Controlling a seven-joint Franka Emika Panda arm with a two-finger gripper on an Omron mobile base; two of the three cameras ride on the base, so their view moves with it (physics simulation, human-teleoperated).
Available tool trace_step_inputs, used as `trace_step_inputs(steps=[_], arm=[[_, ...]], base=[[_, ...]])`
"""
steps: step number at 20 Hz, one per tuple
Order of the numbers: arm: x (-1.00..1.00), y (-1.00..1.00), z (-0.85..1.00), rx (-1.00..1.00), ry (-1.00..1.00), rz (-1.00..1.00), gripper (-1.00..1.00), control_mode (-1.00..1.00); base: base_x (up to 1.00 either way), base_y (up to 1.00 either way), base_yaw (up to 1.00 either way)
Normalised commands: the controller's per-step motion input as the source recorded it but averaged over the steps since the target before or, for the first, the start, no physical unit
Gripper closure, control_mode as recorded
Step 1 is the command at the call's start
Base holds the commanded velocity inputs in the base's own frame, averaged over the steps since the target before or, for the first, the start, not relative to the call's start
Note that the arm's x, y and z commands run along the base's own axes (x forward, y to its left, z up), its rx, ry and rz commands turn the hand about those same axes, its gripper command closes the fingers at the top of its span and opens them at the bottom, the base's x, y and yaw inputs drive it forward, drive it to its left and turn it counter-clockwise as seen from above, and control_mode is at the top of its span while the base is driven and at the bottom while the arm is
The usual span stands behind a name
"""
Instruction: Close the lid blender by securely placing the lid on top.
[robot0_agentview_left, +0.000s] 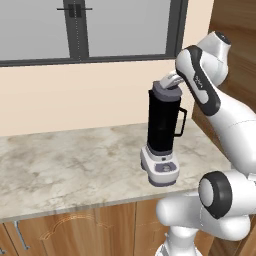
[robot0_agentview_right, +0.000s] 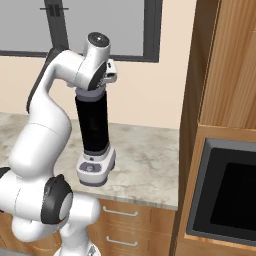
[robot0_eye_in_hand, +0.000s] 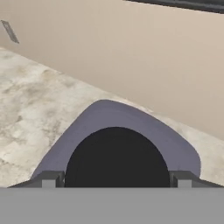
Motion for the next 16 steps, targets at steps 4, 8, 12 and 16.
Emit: trace_step_inputs(steps=[4, 8, 12, 16], arm=[[-0.17, 0.00, -0.93, 0.00, 0.02, 0.00, 1.00, -1.00], [0.00, 0.18, -0.78, -0.03, 0.07, 0.00, 1.00, -1.00], [0.02, 0.39, -0.44, 0.00, 0.03, 0.00, 1.00, -1.00], [0.05, 0.16, -0.02, 0.00, 0.03, 0.00, 1.00, -1.00]], base=[[0.00, 0.00, 0.00], [0.00, 0.00, 0.00], [0.00, 0.00, 0.00], [0.00, 0.00, 0.00]])
